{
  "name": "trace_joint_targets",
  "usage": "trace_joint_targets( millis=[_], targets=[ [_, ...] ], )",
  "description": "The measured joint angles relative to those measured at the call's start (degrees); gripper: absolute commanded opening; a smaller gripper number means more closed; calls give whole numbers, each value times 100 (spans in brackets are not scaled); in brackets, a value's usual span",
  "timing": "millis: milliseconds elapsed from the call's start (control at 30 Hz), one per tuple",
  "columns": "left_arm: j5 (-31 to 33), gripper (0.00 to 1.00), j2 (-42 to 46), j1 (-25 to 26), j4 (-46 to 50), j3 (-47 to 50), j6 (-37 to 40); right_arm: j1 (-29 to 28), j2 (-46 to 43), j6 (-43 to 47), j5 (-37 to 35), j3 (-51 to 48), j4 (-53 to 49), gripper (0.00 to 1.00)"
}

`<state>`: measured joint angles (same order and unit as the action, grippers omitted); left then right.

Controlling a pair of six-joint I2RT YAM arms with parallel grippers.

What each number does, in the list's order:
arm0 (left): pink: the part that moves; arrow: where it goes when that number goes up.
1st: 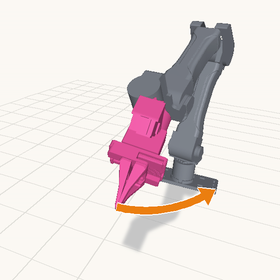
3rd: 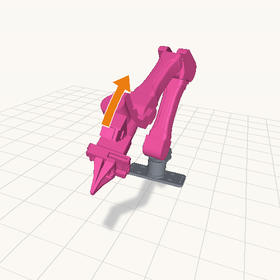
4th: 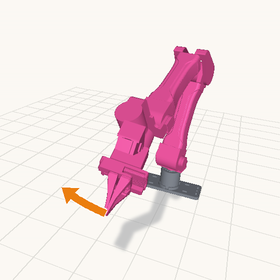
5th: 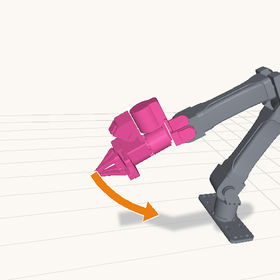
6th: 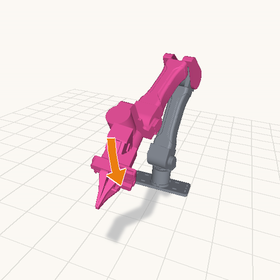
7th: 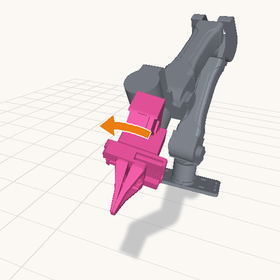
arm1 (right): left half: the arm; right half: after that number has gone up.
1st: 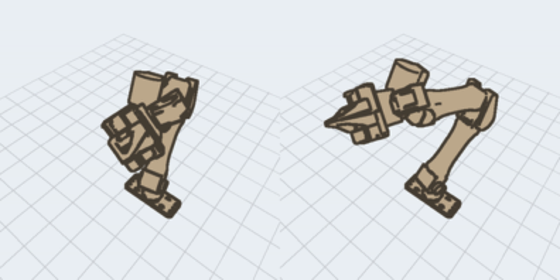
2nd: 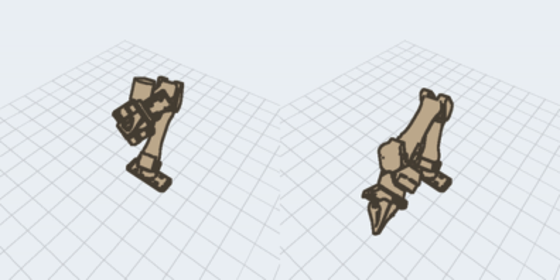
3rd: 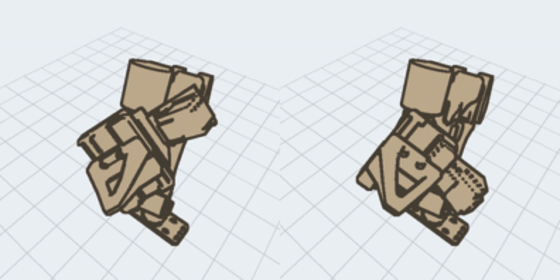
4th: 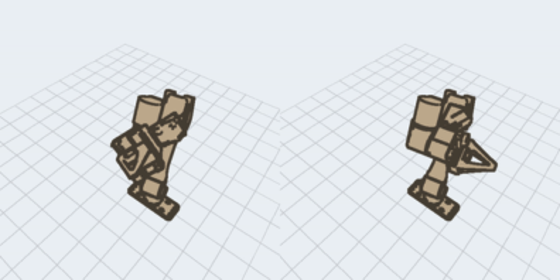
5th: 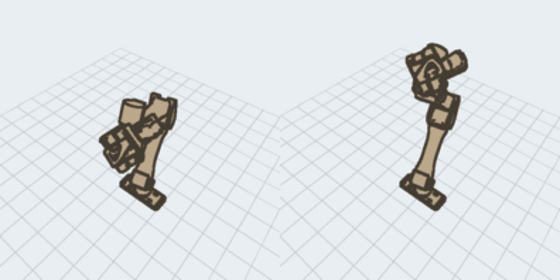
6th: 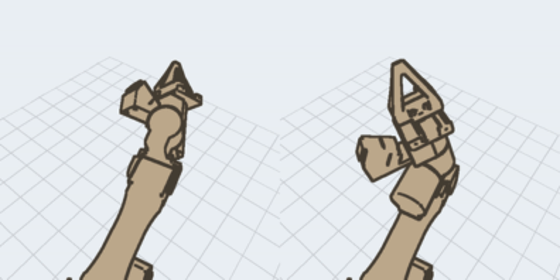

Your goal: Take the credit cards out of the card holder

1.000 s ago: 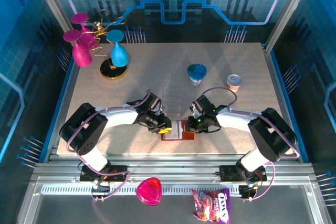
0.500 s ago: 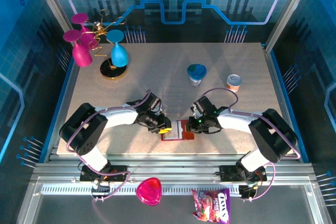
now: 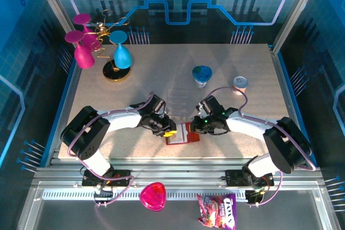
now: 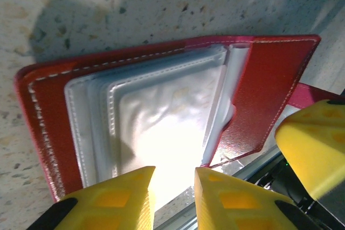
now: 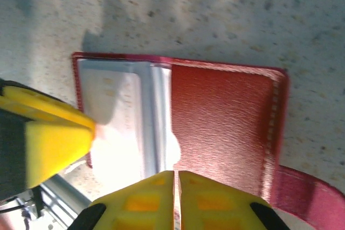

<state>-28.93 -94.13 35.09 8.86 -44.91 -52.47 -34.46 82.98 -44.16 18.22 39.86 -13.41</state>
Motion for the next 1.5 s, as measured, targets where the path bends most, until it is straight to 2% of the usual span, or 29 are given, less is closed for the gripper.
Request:
trace_joint_targets(
  millis=[267,400,600,700,867,1033,1500],
  targets=[
    [0,23,111,15,-44,-98,-105,-46,120,-177,452,247,162,13],
    [2,19,111,79,-59,-103,-153,-48,350,-278,691,291,326,18],
    [2,17,107,114,-118,-94,-157,-52,678,-369,916,302,507,25],
    [2,17,105,114,-166,-44,-155,-63,826,-385,1001,304,575,25],
    [118,17,79,116,-70,-24,-90,-85,984,-415,1132,304,673,17],
    [219,17,31,116,63,-24,42,-101,1073,-444,1220,365,798,17],
    [260,17,-17,116,144,-24,162,-127,1331,-450,1228,409,872,25]
  ],
)
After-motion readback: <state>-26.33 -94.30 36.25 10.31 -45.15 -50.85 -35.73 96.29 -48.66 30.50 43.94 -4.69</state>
